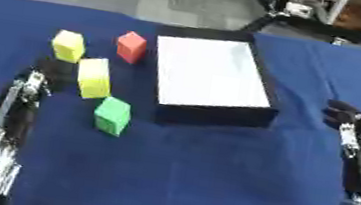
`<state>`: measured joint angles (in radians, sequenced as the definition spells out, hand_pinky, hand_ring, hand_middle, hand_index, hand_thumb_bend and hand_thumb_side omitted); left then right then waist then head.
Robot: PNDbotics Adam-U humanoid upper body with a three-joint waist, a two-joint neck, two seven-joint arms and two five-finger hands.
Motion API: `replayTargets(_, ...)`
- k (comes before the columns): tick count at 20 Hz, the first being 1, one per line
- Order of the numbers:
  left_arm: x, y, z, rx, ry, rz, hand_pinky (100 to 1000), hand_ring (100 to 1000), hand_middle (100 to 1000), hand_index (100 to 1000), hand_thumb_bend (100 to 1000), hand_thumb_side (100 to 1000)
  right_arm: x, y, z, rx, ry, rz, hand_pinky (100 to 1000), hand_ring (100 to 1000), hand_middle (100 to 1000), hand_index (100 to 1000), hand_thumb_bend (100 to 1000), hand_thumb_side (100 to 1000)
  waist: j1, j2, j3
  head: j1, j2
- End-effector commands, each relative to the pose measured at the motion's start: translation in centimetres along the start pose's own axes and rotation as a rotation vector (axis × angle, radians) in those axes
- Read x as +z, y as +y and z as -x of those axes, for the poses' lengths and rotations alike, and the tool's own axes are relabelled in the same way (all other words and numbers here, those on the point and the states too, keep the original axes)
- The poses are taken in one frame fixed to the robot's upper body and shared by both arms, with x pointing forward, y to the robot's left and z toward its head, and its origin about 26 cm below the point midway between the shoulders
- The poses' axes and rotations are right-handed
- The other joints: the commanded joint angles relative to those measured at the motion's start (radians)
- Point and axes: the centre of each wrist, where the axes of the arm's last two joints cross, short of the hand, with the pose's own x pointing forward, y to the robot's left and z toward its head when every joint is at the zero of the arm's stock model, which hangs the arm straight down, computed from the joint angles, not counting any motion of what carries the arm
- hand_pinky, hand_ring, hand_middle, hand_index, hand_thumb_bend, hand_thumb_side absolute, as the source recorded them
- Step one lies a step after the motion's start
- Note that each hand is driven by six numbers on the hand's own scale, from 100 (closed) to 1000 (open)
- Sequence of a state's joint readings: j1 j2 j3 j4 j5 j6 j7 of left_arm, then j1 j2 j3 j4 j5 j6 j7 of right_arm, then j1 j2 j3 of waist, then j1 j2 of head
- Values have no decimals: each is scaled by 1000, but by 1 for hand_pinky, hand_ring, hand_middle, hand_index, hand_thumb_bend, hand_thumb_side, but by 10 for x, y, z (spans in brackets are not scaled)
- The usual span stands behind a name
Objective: Pick up objects on the table and place them in the box.
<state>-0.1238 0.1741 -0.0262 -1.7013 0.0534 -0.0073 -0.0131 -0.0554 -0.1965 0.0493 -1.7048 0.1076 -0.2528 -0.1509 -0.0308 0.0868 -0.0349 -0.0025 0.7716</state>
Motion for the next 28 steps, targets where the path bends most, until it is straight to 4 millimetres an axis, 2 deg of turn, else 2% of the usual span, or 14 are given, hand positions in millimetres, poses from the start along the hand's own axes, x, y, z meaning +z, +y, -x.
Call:
replayTargets(1, -2, 2, -6, -31, -36, 0, 830, 757, 709, 811, 560, 899, -4, -3, -4, 0, -15, 5, 815, 794, 782, 789, 100, 827, 2, -28, 0, -1, -2)
replayTargets(5, -3, 4, -7, -60, -56, -16, 834, 791, 754, 847, 649, 981, -4, -3, -4, 0, -15, 4, 816, 794, 782, 789, 100, 826, 2, -28, 0, -1, -2)
replayTargets(9, -9, 18, -20, -169, -119, -31, 882, 870, 859, 906, 594, 980, -3, -3, -3, 2, -13, 2, 816, 795, 782, 789, 100, 826, 3, -30, 0, -1, -2)
replayTargets(12, -22, 40, -44, -366, -198, -24, 885, 905, 916, 935, 548, 875, -3, -4, -3, 5, -12, 2, 816, 795, 782, 789, 100, 826, 5, -33, -1, -1, -2)
replayTargets(14, -33, 54, -64, -510, -241, -9, 861, 876, 895, 924, 531, 777, -3, -4, -3, 7, -10, 1, 816, 795, 782, 789, 100, 826, 8, -34, -2, -2, -2)
replayTargets(16, -46, 68, -84, -655, -264, 12, 850, 849, 872, 913, 514, 724, -2, -4, -2, 8, -7, -1, 816, 795, 782, 789, 100, 827, 12, -36, -4, -3, -2)
replayTargets(17, -53, 76, -94, -736, -270, 33, 853, 836, 861, 910, 507, 652, -1, -4, -2, 9, -5, -2, 816, 795, 782, 789, 100, 827, 14, -38, -6, -4, -2)
replayTargets(20, -74, 94, -117, -978, -241, 135, 863, 803, 830, 908, 493, 574, 0, -4, -1, 11, -2, -8, 816, 795, 782, 789, 100, 827, 19, -41, -13, -2, -2)
replayTargets(24, -105, 117, -133, -1279, -117, 313, 865, 772, 801, 890, 502, 448, 1, -5, 0, 16, 3, -13, 816, 795, 782, 789, 100, 827, 25, -46, -22, 1, -2)
replayTargets(28, -137, 126, -137, -1477, 17, 483, 868, 766, 798, 889, 517, 408, 2, -5, 1, 16, 7, -22, 816, 795, 782, 789, 100, 828, 29, -50, -25, 2, -2)
